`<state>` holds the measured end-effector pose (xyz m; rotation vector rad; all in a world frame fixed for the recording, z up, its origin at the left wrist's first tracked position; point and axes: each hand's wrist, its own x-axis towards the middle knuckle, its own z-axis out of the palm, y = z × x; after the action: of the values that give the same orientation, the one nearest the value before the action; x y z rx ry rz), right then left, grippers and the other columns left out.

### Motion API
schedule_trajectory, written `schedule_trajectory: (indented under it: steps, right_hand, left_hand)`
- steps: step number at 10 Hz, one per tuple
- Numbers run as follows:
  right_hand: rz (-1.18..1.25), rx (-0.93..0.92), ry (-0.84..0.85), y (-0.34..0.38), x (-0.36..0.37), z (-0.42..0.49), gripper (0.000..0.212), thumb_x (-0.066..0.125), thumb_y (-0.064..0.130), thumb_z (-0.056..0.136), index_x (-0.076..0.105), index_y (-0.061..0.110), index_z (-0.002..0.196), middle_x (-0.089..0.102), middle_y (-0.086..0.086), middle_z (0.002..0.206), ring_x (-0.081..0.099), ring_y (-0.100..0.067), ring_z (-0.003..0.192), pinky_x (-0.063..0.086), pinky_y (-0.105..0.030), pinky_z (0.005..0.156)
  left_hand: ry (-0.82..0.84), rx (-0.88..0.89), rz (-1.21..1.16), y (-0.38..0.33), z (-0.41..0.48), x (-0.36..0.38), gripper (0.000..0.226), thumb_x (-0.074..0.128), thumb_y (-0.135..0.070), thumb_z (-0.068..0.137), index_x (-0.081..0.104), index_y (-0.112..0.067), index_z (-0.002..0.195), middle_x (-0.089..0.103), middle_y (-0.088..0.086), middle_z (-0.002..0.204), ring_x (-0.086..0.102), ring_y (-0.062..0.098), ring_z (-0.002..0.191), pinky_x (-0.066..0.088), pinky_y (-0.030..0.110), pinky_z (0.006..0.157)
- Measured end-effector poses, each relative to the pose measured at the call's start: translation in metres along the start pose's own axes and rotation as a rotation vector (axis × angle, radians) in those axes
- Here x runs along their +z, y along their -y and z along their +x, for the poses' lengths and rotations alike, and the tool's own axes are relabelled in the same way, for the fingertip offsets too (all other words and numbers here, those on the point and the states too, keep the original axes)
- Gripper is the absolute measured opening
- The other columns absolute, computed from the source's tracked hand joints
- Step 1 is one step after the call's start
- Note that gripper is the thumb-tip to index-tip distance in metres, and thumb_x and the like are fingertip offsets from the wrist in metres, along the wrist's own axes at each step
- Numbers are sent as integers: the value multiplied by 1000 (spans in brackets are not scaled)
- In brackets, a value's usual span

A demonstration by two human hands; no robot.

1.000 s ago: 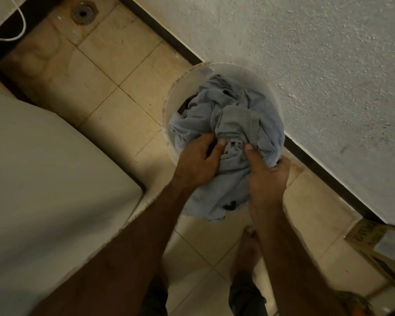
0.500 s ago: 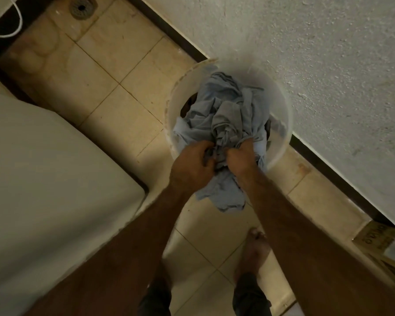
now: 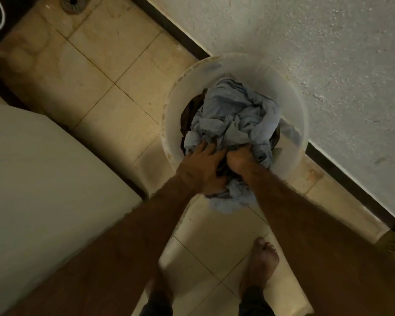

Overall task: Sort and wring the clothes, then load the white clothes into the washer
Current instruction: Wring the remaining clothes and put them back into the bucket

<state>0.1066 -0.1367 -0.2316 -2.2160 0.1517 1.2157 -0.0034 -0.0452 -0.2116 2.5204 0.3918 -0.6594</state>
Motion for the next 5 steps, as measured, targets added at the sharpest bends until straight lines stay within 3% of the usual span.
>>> schedule_trajectory:
  steps: [1, 2, 3, 4, 5]
  right_hand:
    - [-43, 28, 28, 1, 1, -1, 59, 48, 12, 101, 25, 2, 154, 39, -20, 153, 45, -36, 137, 37, -40, 110]
    - [84, 53, 72, 10, -23, -17, 35, 48, 10, 100, 46, 4, 134, 56, -10, 118, 59, -23, 95, 43, -36, 90]
    - [82, 8, 74, 3, -30, -22, 37, 55, 13, 96, 50, 4, 132, 55, -6, 108, 55, -20, 89, 44, -35, 86]
    - [-106, -269, -79, -14, -44, -53, 54, 61, 32, 93, 47, 14, 142, 61, -3, 126, 57, -23, 109, 47, -33, 90]
    - [-304, -444, -246, -31, -44, -88, 45, 58, 42, 93, 55, 20, 132, 66, -2, 121, 61, -24, 111, 51, -34, 89]
  left_hand:
    - [86, -28, 40, -11, -10, -5, 114, 29, -92, 63, 22, -29, 157, 17, 7, 165, 12, 36, 153, 25, 58, 119]
    - [142, 14, 9, -26, -29, -18, 113, 46, -98, 57, 36, -35, 150, -5, 7, 168, -7, 37, 154, 12, 60, 123]
    - [130, 54, 16, -27, -40, -20, 96, 56, -90, 62, 46, -38, 143, -8, 9, 168, -9, 38, 153, 12, 59, 122]
    - [32, 46, -2, -20, -49, -12, 60, 63, -69, 80, 60, -36, 130, 8, 13, 167, 4, 38, 154, 23, 55, 121]
    - [-69, 110, -73, -19, -48, -10, 38, 60, -54, 86, 70, -28, 113, 38, 18, 153, 34, 39, 142, 39, 54, 110]
